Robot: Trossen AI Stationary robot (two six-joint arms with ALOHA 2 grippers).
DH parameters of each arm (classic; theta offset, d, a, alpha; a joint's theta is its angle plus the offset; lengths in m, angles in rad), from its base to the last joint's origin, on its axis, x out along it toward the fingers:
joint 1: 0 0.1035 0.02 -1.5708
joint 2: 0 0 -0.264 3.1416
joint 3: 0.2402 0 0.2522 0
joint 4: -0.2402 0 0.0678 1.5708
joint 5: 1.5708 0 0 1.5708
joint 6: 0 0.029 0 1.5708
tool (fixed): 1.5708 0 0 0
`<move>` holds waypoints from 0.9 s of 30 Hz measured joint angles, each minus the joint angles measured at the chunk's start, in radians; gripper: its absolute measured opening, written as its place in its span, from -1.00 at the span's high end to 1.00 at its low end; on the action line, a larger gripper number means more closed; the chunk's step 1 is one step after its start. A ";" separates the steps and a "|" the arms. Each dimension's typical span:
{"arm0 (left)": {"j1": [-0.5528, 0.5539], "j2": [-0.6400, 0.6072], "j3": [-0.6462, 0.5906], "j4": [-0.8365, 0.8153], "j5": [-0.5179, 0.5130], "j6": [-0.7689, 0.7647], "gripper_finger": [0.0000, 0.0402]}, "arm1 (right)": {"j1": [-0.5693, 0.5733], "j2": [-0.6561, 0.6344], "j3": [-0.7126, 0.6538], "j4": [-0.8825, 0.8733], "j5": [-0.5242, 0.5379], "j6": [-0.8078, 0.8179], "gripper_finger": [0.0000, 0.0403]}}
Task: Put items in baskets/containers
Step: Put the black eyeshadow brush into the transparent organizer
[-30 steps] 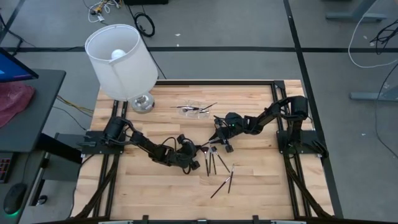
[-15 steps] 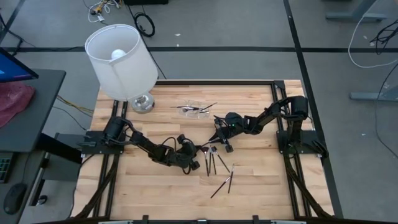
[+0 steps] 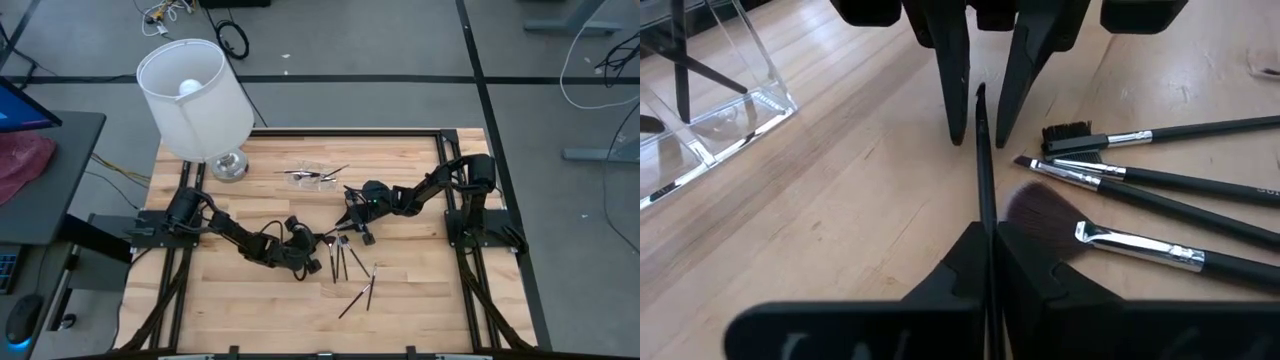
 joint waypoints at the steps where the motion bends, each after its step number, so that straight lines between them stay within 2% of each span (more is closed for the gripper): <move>1: 0.000 0.000 0.000 0.000 0.000 0.000 0.93 | 0.000 0.000 0.000 0.000 0.000 0.000 0.61; 11: -0.001 0.000 0.000 -0.002 0.000 0.003 0.93 | 0.000 0.000 0.000 -0.005 -0.020 -0.006 0.92; 23: -0.001 0.000 0.000 0.000 -0.003 -0.001 0.88 | 0.003 0.000 0.000 -0.003 -0.029 -0.003 0.92; 27: -0.002 -0.013 0.000 -0.013 -0.004 -0.004 0.80 | 0.003 -0.007 0.000 -0.006 -0.027 0.001 0.92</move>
